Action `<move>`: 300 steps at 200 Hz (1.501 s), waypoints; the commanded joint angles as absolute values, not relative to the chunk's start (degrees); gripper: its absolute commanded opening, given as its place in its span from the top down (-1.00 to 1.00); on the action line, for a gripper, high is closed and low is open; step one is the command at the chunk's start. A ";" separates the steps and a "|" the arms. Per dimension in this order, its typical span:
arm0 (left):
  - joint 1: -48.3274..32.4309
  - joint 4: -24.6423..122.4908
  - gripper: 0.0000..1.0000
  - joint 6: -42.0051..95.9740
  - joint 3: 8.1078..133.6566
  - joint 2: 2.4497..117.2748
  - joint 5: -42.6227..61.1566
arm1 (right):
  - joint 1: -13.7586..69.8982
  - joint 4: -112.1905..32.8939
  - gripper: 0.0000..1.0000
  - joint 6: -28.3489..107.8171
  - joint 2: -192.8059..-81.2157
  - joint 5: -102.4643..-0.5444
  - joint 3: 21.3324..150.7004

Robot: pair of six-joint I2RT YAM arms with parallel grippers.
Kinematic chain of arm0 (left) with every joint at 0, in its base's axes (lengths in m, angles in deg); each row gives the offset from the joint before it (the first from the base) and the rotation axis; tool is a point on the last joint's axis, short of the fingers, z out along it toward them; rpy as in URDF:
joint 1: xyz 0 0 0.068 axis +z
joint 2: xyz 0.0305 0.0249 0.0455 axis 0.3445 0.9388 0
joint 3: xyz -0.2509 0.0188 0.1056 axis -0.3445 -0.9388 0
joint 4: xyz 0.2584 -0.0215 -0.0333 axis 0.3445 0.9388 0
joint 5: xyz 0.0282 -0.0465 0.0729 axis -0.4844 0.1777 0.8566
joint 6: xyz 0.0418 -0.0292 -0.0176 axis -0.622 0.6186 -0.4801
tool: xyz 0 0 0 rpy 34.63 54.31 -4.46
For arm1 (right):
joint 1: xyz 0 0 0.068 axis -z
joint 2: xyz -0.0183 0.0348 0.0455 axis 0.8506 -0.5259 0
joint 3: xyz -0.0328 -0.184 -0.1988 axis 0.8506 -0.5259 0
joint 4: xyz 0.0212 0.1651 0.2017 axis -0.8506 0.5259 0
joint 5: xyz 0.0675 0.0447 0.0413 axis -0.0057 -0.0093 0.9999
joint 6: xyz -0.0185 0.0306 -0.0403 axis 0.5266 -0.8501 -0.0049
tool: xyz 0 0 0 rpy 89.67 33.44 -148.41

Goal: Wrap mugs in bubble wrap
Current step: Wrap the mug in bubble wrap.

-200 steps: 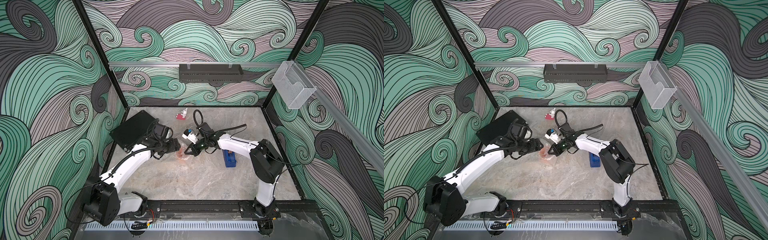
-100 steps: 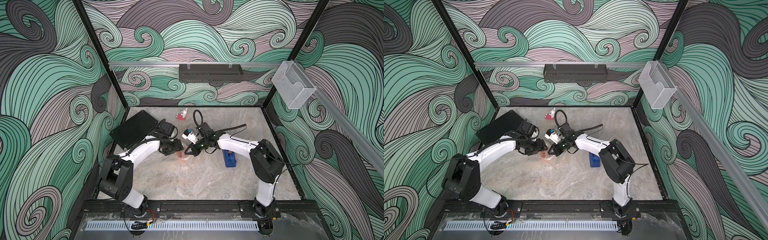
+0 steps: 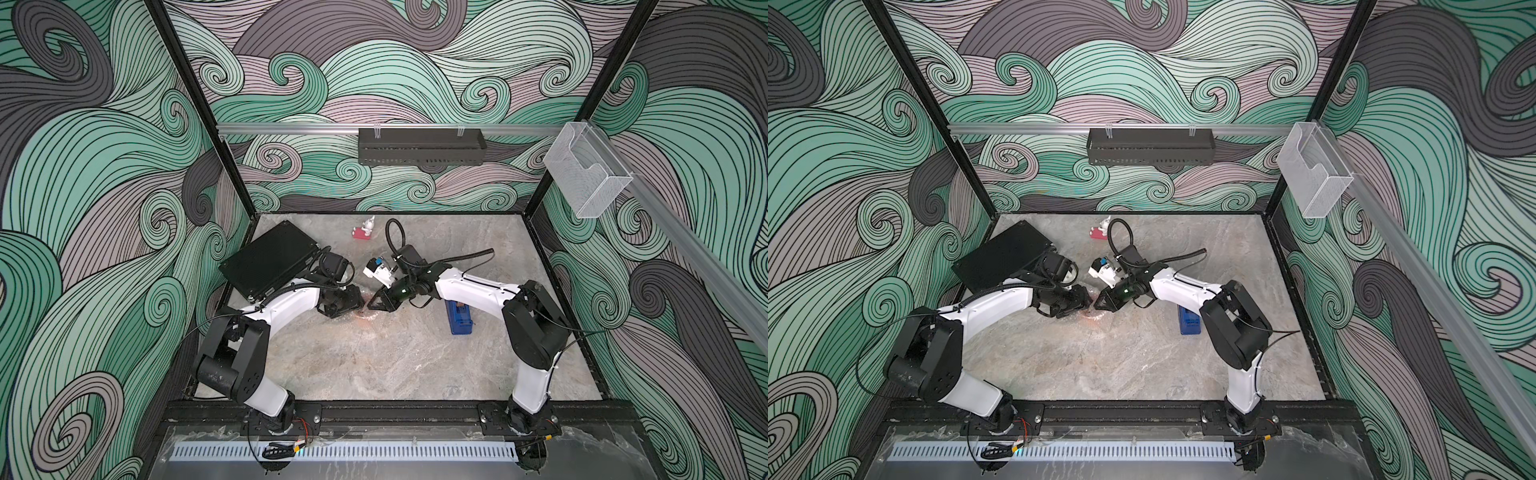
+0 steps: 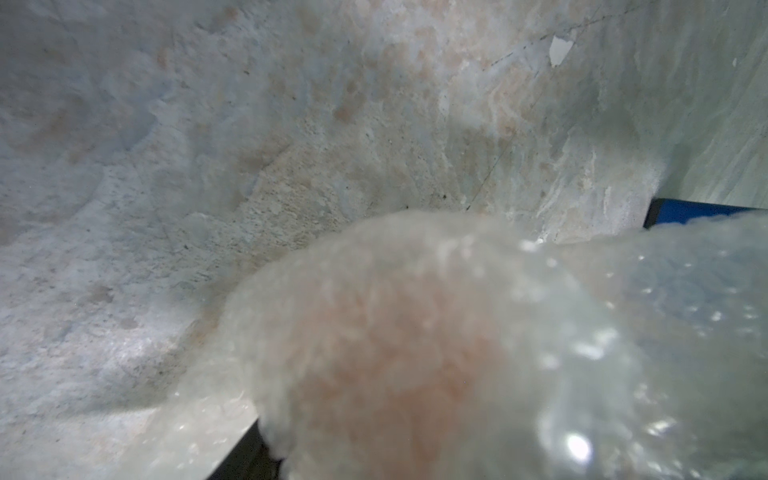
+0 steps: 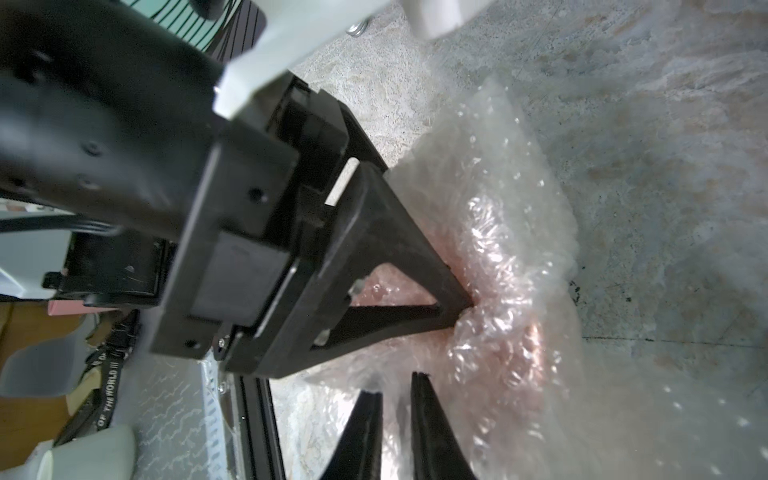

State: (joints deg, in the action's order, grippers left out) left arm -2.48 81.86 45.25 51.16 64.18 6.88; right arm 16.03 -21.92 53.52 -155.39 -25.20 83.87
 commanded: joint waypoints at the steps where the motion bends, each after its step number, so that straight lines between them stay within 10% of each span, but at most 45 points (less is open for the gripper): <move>1: -2.17 84.87 -0.24 45.50 50.20 64.94 9.19 | 16.00 -20.96 0.49 50.35 -151.82 -24.58 84.51; 228: -2.17 84.66 -0.24 45.36 50.76 61.30 7.09 | 13.90 -11.48 0.79 41.38 -153.17 -30.15 86.30; 300: -2.17 84.75 -0.25 45.09 51.40 61.88 6.82 | 13.18 -9.61 0.61 42.99 -148.82 -30.01 86.69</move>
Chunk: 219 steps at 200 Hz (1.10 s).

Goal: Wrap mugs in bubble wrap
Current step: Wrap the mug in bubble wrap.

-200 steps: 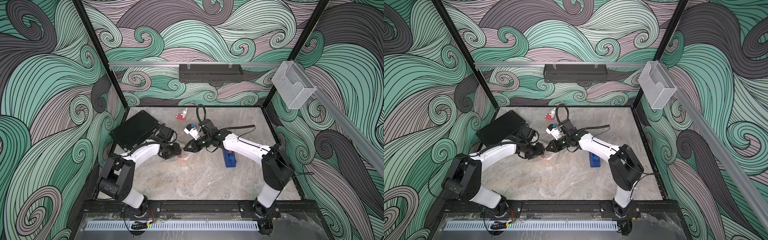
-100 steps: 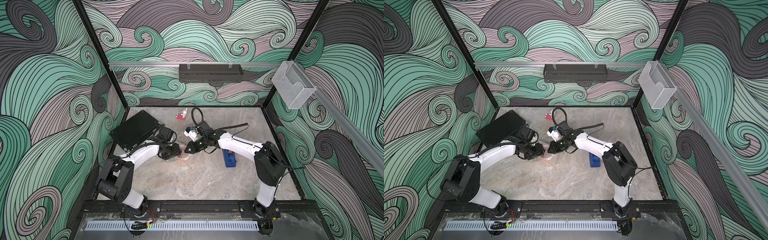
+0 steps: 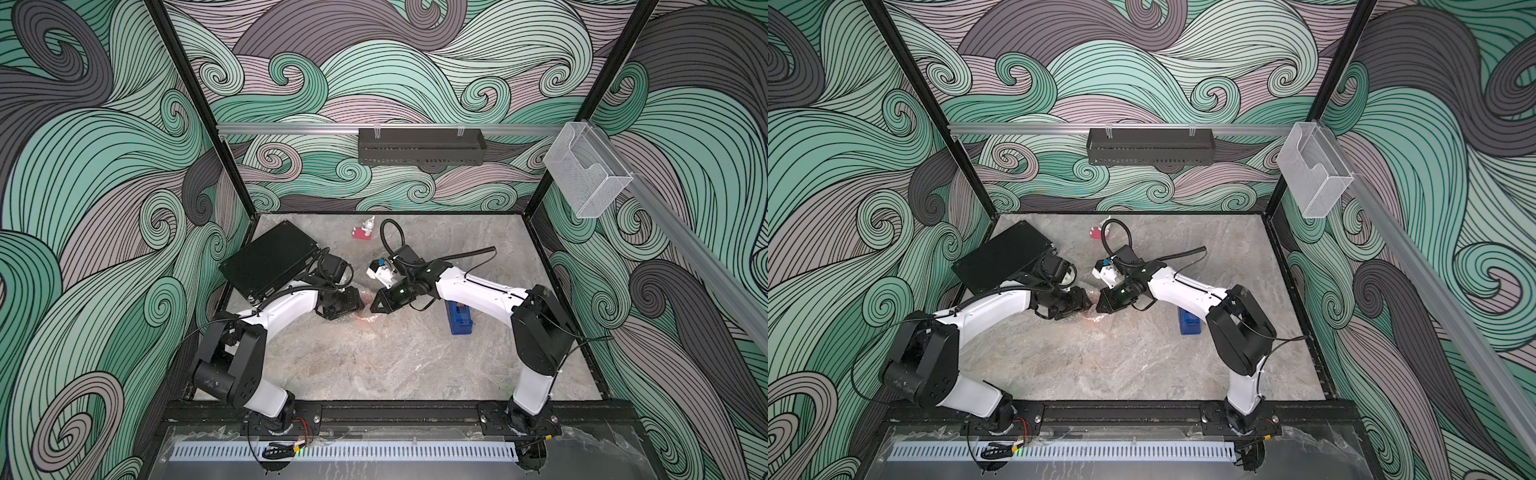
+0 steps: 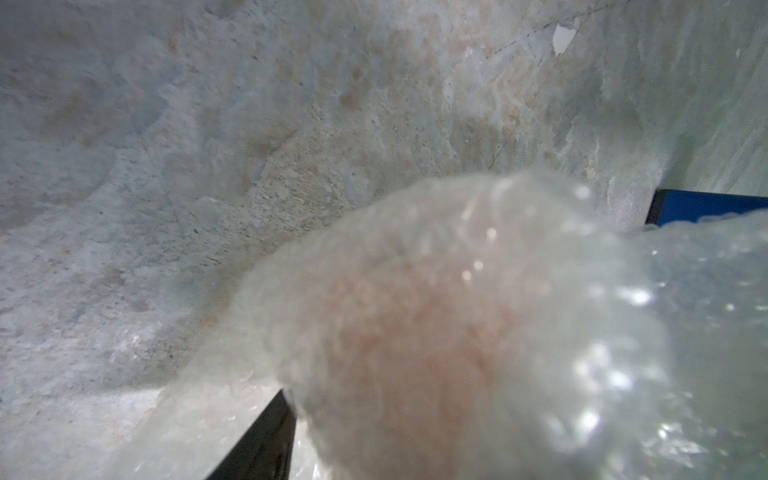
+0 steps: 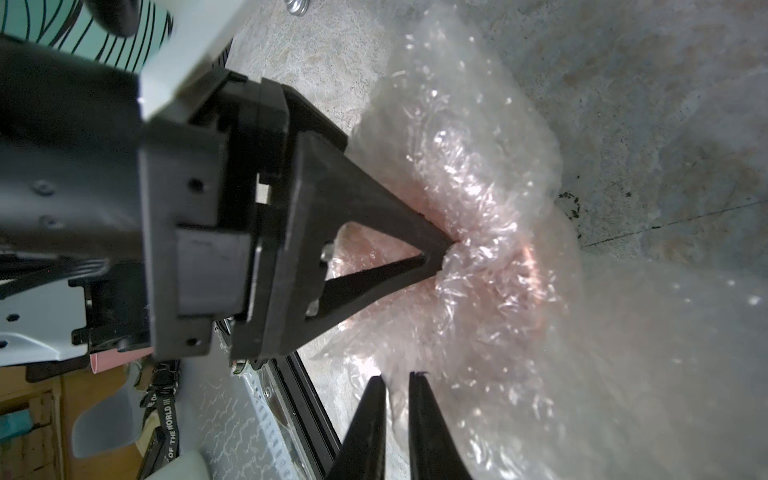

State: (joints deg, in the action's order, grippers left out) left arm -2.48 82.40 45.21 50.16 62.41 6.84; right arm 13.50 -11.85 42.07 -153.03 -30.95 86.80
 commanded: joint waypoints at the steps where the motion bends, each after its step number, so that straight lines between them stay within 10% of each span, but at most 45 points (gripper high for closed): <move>1: -2.17 84.75 -0.25 45.09 51.35 61.87 6.82 | 13.18 -9.47 0.61 42.98 -148.71 -30.01 86.69; 219: -2.13 84.69 -0.26 45.01 51.28 60.16 6.88 | 12.20 2.49 0.87 44.88 -159.27 -33.36 99.13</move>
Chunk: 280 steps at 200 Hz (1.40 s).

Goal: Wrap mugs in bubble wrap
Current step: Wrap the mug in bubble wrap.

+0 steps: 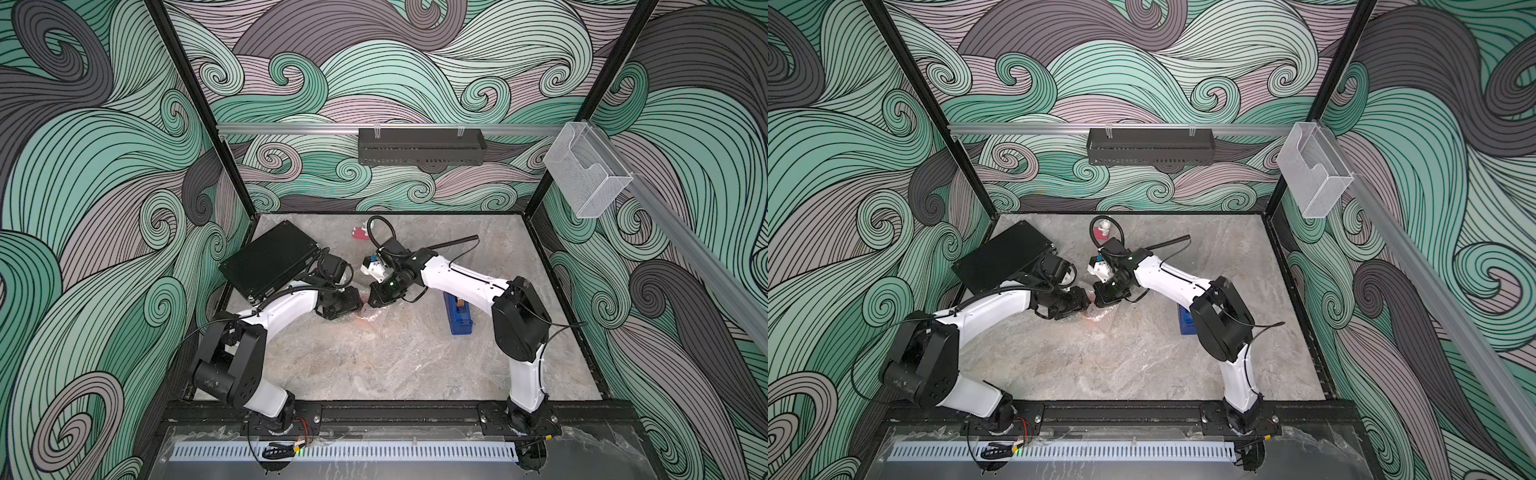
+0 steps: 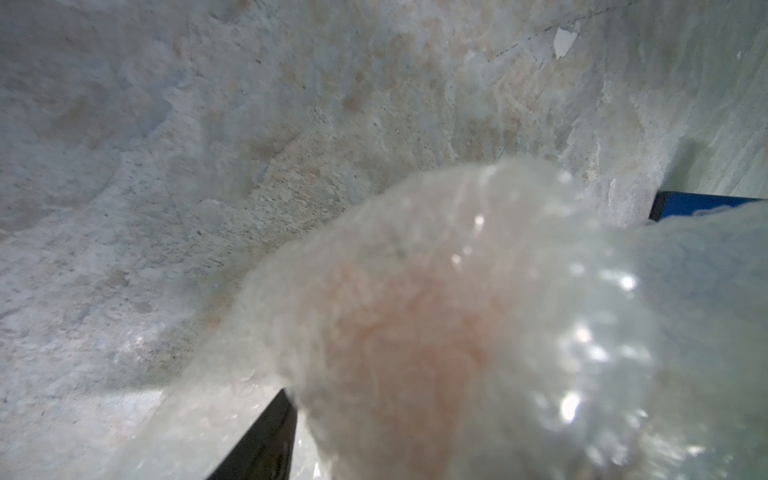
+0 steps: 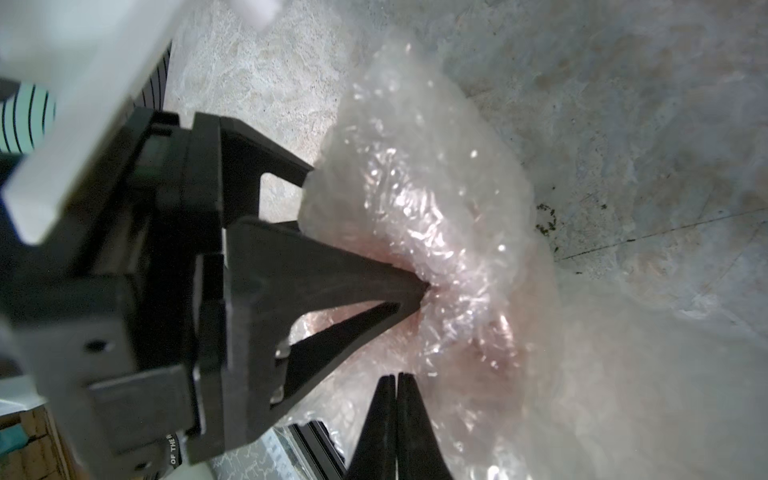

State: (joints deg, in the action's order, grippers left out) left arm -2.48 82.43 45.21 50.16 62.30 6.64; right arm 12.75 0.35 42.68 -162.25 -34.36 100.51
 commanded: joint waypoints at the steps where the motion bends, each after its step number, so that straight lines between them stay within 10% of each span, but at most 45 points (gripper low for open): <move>1: -2.15 84.76 -0.26 45.01 51.25 60.09 6.89 | 12.16 2.51 0.87 44.94 -159.21 -33.36 99.11; 163: -2.04 86.00 -0.41 43.08 55.54 66.20 6.04 | 11.35 1.69 0.77 47.46 -158.94 -32.81 97.46; 280: -2.07 84.92 -0.39 43.51 52.38 63.50 5.77 | 16.32 0.49 -0.44 42.43 -137.70 -56.52 84.22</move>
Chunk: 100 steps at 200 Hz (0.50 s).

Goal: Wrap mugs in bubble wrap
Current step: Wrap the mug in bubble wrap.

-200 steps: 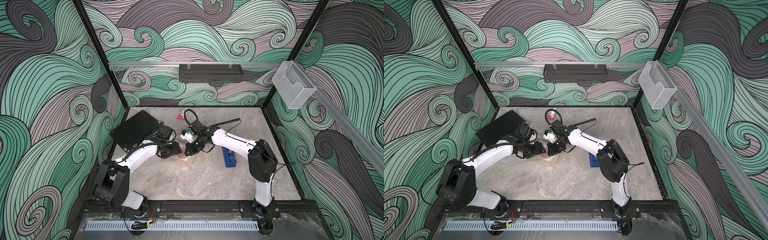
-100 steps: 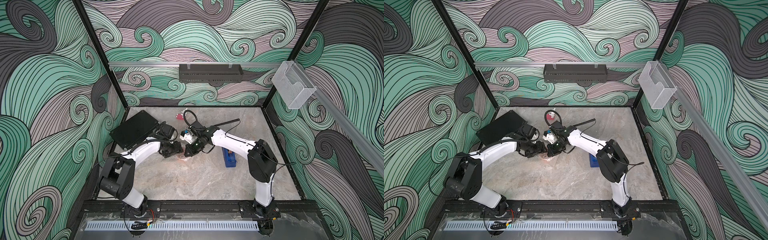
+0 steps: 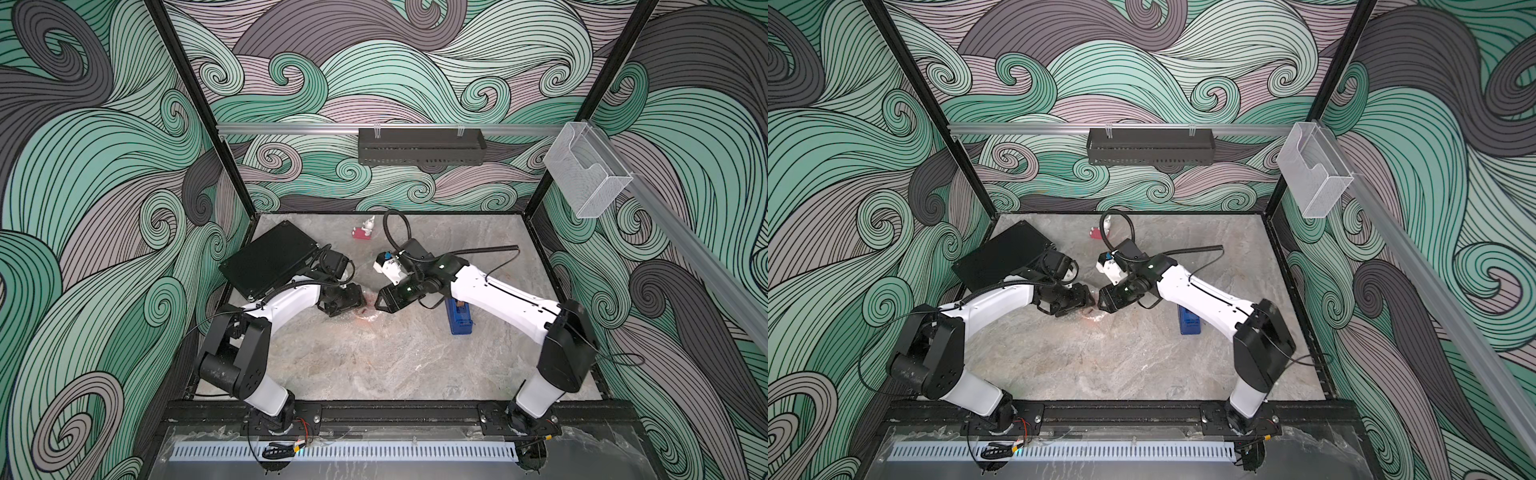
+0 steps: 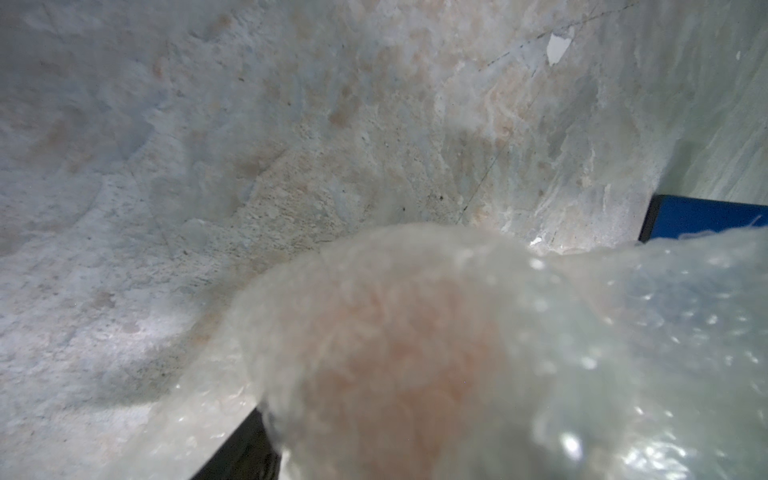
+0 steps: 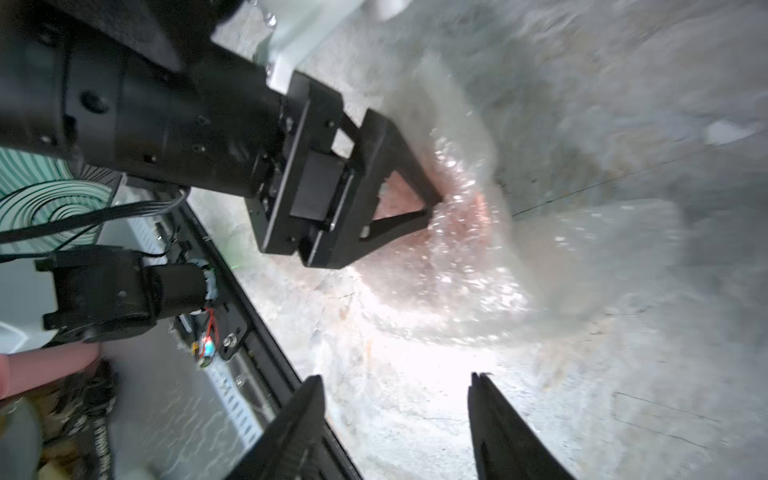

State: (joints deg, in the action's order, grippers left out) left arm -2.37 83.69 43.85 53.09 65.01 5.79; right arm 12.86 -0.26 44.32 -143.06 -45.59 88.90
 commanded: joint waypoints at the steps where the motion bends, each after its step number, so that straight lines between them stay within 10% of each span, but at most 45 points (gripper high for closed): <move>1: -2.12 84.92 -0.39 43.51 52.41 63.47 5.77 | 16.55 0.50 -0.46 42.39 -137.44 -56.76 84.01; 20: -2.02 84.76 -0.39 43.51 52.06 63.02 5.68 | 20.51 0.52 -0.98 41.34 -132.47 -62.01 79.56; 100: -2.12 84.22 -0.39 43.25 51.75 63.76 5.26 | 35.17 2.41 -1.00 37.02 -132.34 -69.46 71.67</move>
State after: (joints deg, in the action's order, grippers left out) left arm -2.37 83.69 43.81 52.34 64.18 5.77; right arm 32.82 1.40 37.33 -128.90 -68.83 72.24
